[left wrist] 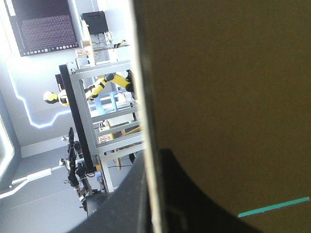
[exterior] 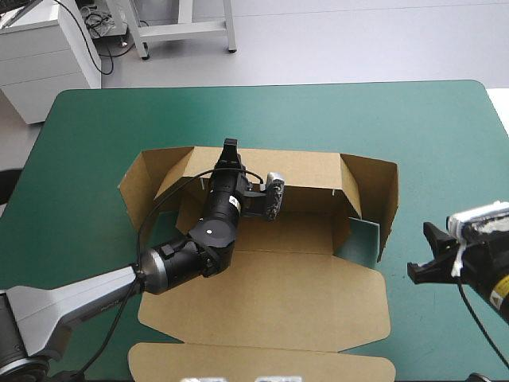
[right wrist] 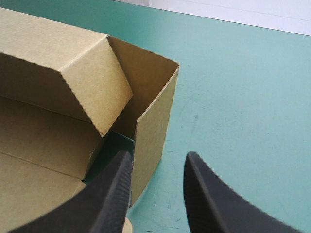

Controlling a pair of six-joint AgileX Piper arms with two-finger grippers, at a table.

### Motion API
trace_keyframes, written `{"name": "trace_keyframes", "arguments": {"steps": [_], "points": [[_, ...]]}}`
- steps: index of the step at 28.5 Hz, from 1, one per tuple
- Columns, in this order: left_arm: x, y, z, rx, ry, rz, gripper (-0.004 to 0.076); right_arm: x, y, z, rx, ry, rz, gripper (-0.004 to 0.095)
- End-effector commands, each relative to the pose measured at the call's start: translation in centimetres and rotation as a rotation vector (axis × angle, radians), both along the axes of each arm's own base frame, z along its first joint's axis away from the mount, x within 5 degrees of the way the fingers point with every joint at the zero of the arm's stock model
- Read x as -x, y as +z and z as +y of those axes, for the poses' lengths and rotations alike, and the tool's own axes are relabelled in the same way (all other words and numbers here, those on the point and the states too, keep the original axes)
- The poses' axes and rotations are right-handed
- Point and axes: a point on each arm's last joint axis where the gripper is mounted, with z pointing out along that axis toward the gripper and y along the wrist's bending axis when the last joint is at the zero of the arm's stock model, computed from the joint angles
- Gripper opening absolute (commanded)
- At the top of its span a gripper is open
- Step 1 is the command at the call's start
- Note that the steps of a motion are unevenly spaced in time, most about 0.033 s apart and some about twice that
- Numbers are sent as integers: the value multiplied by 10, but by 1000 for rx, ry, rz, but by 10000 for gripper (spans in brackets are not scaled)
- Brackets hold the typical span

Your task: Fold the box

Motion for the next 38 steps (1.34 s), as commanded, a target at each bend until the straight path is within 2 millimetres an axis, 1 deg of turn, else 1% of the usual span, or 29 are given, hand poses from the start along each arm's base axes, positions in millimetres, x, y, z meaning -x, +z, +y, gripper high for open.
{"name": "trace_keyframes", "arguments": {"steps": [1,3,6,9,13,17,19,21,25,28,29,30,31,32,34,38], "points": [[3,4,2,50,13,40,-7,-22,30,8,63,-30,-26,343],[3,4,2,40,13,38,-7,-33,44,13,84,-43,-4,361],[3,4,2,31,11,36,-7,-50,62,22,118,-56,30,425],[3,4,2,31,11,36,-7,-67,76,28,162,-93,66,466],[3,4,3,32,15,38,-7,-85,89,35,217,-133,96,468],[3,3,3,33,16,40,-7,-108,94,37,259,-168,158,468],[3,3,3,33,16,40,-7,-122,92,34,259,-179,194,468],[3,3,3,33,16,40,-7,-136,88,26,227,-192,245,468],[3,3,3,33,16,40,-7,-168,69,6,138,-166,364,468],[3,3,3,33,16,40,-7,-187,58,-6,80,-156,400,468],[3,3,3,33,16,40,-7,-192,55,-8,79,-146,400,468],[3,3,2,36,8,42,-7,-198,52,-8,87,-111,391,484],[3,3,2,37,6,42,-7,-201,51,-8,109,-88,384,504],[3,3,1,32,-7,43,-7,-208,46,-6,131,-58,374,565],[4,3,1,21,-11,44,-7,-218,41,-6,133,-54,369,604],[3,3,1,21,-9,43,-7,-240,19,-6,145,-66,425,624]]}}
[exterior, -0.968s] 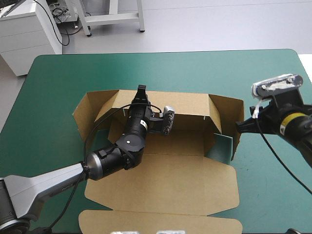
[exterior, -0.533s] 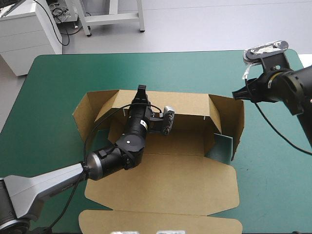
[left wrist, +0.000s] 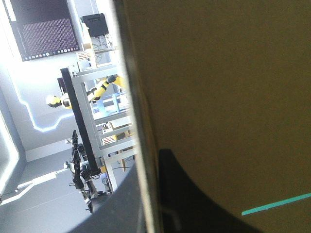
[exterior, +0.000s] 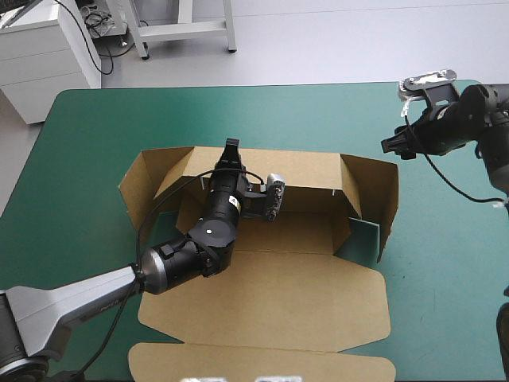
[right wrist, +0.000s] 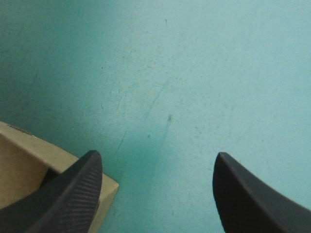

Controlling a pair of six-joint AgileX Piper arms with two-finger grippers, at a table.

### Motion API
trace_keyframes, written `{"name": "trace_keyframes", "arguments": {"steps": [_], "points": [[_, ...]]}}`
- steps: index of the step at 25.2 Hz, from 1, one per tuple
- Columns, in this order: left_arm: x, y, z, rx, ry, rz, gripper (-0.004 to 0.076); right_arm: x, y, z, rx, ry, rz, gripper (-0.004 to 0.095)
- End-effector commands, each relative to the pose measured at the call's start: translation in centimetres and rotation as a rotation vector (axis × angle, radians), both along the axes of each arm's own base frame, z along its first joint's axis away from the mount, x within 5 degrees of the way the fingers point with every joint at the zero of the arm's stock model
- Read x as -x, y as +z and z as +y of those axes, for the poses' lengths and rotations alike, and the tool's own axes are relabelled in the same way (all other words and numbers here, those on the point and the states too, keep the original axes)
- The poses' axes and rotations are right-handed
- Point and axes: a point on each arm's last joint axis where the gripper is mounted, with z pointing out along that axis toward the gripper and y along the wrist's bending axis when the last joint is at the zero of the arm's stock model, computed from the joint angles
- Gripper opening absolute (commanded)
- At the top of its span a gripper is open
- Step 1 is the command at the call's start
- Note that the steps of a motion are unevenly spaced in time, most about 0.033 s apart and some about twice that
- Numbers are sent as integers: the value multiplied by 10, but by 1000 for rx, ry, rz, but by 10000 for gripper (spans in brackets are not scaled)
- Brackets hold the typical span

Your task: Fold the box

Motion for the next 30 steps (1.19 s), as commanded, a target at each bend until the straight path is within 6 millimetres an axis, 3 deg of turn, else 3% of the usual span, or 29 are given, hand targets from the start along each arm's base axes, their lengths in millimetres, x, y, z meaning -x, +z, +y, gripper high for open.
{"name": "trace_keyframes", "arguments": {"steps": [1,5,15,25,30], "points": [[3,3,1,53,6,46,-7,-11,5,-3,7,-10,-71,624],[3,3,1,53,6,46,-7,-28,-1,6,-84,3,-128,603],[4,3,-1,61,-22,48,-8,-29,-9,22,-230,101,-54,607],[4,3,-1,60,-18,47,-7,-29,-18,45,-176,185,-14,602],[4,3,-1,60,-18,47,-7,-19,-24,44,-127,211,107,602]]}}
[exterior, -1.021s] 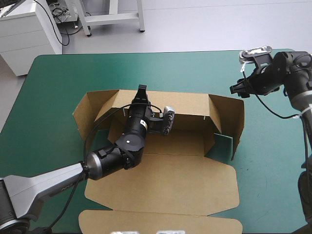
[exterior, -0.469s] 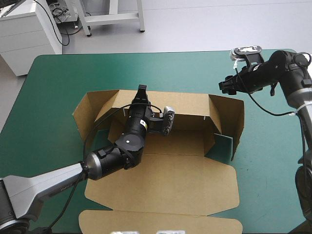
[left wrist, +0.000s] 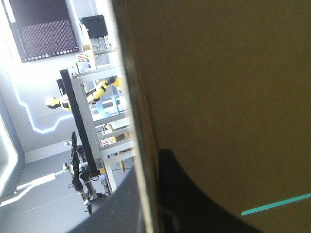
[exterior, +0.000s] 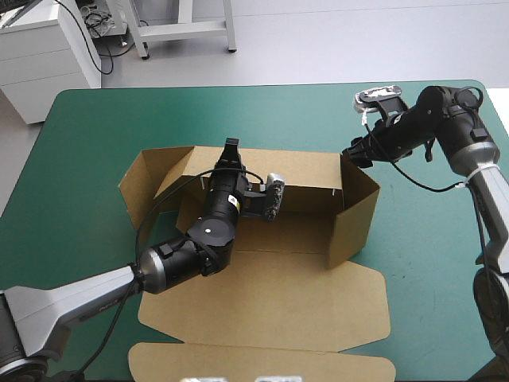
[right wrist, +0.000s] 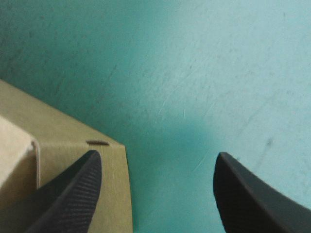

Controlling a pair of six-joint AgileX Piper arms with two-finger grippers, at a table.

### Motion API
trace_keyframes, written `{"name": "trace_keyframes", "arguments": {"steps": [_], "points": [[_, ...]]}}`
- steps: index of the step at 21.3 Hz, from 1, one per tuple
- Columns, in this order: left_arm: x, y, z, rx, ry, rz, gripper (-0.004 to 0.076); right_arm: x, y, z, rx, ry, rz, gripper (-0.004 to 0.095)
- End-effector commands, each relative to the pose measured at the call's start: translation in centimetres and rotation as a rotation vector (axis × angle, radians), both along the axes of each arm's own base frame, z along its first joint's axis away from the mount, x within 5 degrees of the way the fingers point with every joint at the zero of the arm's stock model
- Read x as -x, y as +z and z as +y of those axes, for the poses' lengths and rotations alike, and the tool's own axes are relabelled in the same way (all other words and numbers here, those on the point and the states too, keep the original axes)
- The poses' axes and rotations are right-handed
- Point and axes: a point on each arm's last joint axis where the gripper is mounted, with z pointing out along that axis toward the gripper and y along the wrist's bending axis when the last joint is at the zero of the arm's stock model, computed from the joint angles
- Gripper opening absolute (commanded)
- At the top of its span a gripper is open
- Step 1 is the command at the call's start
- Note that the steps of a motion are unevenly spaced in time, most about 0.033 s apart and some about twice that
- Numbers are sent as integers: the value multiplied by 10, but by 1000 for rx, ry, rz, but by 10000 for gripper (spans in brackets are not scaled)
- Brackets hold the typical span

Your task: Fold the box

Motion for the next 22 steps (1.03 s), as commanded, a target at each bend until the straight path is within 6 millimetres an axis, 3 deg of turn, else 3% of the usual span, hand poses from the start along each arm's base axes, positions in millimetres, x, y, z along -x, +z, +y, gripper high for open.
{"name": "trace_keyframes", "arguments": {"steps": [1,7,12,22], "points": [[4,2,-1,55,-12,44,-7,15,22,-2,24,29,-17,599],[4,2,-1,53,-12,45,-7,49,47,-7,29,49,-65,561],[4,2,-1,58,-10,46,-7,66,27,-2,-24,105,5,561],[4,2,-2,60,-13,47,-7,97,20,3,-105,148,-26,561]]}}
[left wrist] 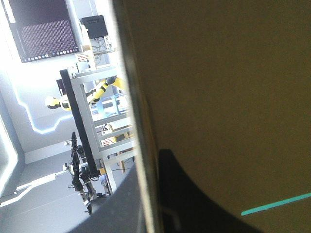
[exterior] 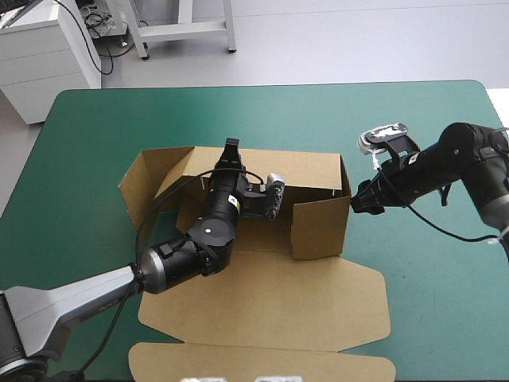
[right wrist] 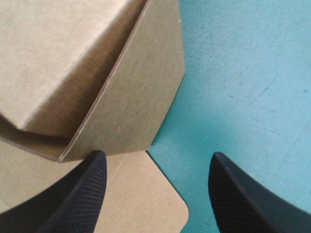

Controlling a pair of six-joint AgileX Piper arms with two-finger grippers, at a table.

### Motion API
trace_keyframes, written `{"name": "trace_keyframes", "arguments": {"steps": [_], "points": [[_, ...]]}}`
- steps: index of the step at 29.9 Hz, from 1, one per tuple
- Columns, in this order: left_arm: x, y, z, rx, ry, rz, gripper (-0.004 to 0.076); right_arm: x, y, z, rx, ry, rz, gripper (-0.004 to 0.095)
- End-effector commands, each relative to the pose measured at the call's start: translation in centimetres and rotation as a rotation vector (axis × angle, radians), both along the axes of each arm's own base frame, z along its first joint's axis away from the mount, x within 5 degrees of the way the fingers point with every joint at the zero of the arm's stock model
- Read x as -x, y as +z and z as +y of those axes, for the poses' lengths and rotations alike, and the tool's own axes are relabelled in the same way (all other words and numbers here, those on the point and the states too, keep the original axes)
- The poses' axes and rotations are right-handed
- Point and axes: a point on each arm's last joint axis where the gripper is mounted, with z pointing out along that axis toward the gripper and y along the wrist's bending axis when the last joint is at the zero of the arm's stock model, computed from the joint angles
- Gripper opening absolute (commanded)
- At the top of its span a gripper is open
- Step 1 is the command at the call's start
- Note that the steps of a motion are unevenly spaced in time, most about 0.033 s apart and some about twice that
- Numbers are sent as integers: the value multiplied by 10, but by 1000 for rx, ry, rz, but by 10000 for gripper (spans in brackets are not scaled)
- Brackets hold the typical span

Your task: Fold the box

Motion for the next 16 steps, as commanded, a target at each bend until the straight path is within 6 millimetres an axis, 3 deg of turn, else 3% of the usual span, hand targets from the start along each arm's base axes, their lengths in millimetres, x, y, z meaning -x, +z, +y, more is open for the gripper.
{"name": "trace_keyframes", "arguments": {"steps": [1,13,16], "points": [[4,2,-2,61,-12,45,-7,13,14,5,-59,14,-89,561],[5,0,-1,92,9,86,-7,15,-4,43,-106,18,-187,558],[6,-2,-1,103,17,101,-7,15,-7,47,-115,-1,-200,514]]}}
